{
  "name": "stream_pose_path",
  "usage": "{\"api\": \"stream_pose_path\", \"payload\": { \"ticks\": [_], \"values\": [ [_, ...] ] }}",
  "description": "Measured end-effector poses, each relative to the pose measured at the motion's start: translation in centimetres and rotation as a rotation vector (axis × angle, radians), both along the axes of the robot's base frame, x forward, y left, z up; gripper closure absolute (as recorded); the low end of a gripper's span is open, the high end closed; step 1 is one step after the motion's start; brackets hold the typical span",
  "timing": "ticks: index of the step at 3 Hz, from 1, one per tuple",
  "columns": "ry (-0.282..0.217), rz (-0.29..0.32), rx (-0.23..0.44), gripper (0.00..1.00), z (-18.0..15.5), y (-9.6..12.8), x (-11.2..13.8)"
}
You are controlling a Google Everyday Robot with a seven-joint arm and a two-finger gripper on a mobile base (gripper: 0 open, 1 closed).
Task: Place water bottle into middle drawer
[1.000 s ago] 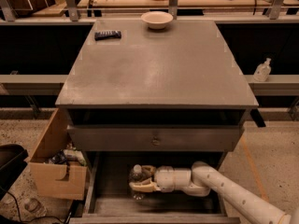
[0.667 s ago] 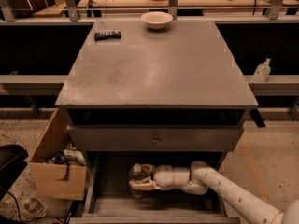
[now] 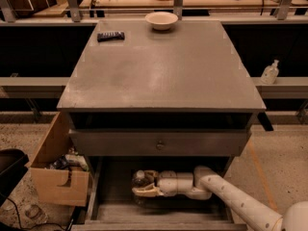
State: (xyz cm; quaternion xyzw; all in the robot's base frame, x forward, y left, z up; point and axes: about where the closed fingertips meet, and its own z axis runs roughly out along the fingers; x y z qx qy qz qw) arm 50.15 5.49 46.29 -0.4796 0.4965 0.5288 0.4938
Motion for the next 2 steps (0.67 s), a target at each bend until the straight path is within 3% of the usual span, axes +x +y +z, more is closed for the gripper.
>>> {"api": "stream_pose_path", "payload": {
  "ticks": [2],
  "values": [
    [-0.002, 0.024, -0.020, 1.00, -1.14, 0.63, -0.32]
  ]
}}
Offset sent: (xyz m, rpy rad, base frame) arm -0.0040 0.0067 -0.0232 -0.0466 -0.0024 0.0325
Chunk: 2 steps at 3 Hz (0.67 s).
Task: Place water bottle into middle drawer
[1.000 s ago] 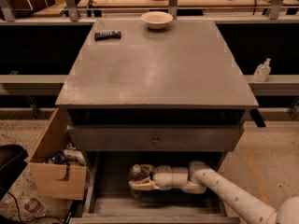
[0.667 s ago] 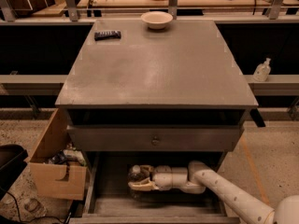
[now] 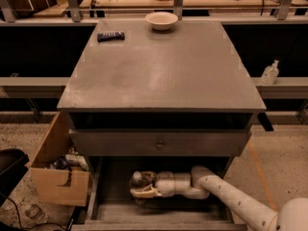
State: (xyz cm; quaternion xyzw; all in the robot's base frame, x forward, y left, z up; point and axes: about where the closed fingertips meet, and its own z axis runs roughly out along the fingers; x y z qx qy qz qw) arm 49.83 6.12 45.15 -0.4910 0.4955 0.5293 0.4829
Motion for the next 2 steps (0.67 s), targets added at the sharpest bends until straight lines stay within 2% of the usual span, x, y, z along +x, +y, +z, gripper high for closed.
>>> {"api": "stream_pose_path", "payload": {
  "ticks": [2],
  "values": [
    [0.000, 0.000, 0.000, 1.00, 0.08, 0.01, -0.01]
  ]
}}
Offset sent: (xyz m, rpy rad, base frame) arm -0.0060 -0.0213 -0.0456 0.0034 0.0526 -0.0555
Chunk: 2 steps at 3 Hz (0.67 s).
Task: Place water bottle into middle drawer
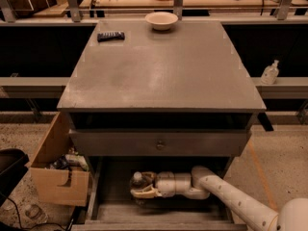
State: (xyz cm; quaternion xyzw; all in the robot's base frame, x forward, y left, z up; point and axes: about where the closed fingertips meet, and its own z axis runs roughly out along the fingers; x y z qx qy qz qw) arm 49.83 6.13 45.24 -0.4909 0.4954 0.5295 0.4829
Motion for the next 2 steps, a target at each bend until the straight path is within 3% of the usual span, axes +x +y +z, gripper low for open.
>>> {"api": "stream_pose_path", "payload": {
  "ticks": [2],
  "values": [
    [0.001, 0.004, 0.002, 0.57, 0.04, 0.22, -0.09]
  ]
}}
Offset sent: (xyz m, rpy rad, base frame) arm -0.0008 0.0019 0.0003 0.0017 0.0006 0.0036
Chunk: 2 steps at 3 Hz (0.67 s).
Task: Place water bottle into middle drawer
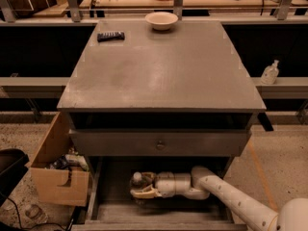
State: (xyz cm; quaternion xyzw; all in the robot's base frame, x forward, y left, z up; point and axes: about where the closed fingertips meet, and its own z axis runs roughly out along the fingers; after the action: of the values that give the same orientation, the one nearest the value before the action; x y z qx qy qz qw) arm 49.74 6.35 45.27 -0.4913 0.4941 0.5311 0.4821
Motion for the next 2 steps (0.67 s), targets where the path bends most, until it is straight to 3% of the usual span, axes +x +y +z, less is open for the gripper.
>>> {"api": "stream_pose_path", "payload": {
  "ticks": [2],
  "values": [
    [0.001, 0.008, 0.004, 0.11, 0.07, 0.41, -0.17]
  ]
}}
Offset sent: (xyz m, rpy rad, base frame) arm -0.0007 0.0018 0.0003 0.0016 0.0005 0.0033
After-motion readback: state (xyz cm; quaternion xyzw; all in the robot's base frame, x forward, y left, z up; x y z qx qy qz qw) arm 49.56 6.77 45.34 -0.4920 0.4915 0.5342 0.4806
